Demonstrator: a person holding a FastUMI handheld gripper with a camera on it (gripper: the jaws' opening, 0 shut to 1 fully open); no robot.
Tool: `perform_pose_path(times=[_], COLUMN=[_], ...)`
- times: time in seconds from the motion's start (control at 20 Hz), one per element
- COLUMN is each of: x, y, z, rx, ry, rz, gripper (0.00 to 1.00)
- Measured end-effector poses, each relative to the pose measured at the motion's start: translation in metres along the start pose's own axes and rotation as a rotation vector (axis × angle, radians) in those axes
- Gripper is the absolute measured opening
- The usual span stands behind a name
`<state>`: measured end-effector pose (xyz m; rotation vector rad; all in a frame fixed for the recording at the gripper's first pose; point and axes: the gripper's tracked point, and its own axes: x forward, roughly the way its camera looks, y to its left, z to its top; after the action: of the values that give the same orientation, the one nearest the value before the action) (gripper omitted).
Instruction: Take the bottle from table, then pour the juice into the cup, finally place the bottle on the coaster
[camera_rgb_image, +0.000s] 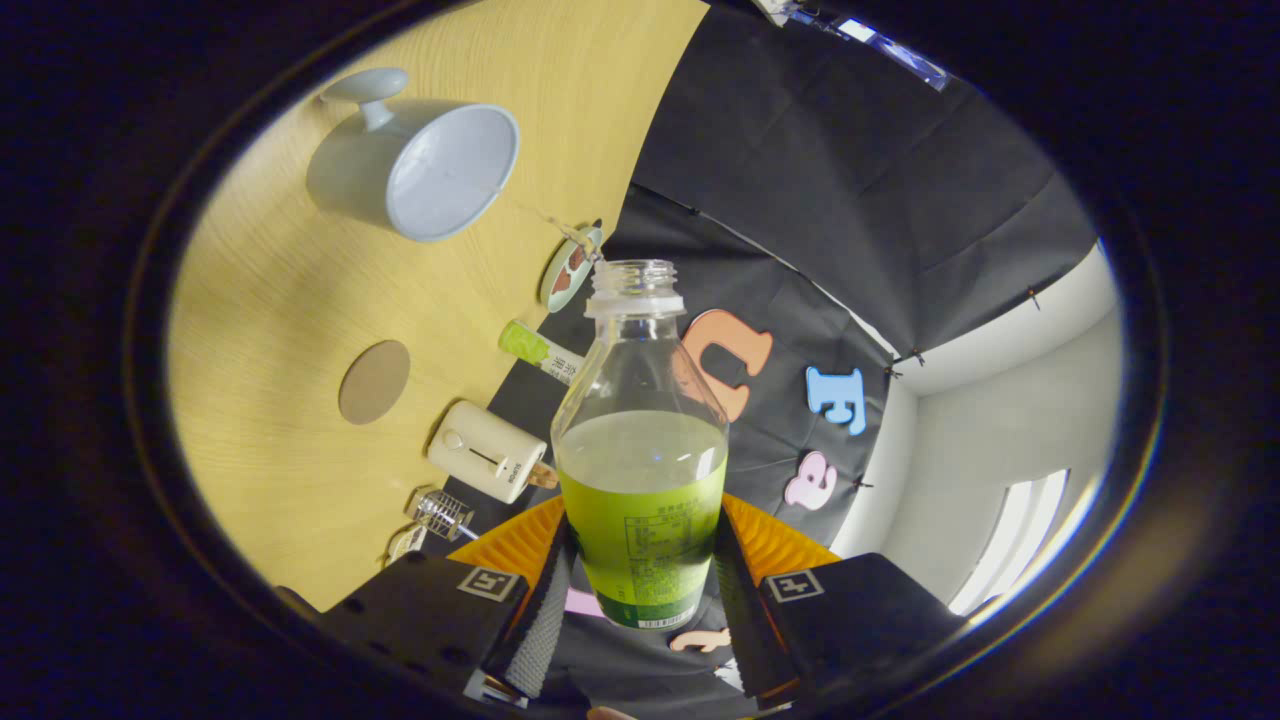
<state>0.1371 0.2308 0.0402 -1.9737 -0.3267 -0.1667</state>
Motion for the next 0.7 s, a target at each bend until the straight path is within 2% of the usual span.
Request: perform_pose_path(times=[0.7], x=[0.0009], y=[-0.0073], z=[0.0070], rx=[-0.027], ry=[-0.018], rz=[-0.018], gripper=[0.75])
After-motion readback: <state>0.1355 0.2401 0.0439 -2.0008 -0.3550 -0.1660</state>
